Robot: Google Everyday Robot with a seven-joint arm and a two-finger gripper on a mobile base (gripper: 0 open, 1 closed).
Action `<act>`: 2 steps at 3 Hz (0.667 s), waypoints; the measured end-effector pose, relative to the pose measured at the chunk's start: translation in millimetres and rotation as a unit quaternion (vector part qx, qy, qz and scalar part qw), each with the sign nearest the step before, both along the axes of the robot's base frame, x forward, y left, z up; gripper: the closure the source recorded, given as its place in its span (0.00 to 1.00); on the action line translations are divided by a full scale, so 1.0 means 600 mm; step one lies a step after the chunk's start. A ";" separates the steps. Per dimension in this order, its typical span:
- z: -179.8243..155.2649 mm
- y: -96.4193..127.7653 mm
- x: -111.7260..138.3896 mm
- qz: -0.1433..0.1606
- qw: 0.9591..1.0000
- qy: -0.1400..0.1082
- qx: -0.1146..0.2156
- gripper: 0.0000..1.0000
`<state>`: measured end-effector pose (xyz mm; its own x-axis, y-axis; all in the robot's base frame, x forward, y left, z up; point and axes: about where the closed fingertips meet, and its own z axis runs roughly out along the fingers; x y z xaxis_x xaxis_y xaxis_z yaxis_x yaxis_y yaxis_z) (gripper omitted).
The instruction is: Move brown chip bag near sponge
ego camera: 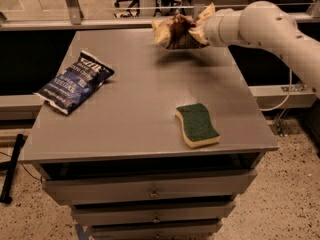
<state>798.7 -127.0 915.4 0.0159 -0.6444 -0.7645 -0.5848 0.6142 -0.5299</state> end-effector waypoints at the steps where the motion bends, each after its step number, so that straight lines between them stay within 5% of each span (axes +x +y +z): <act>1: 0.030 -0.003 -0.073 0.016 1.000 0.006 0.016 1.00; 2: 0.029 -0.003 -0.155 0.029 0.998 0.042 0.038 1.00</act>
Offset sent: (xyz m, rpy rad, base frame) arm -0.1600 -0.0056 0.0131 0.1307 0.1908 0.0819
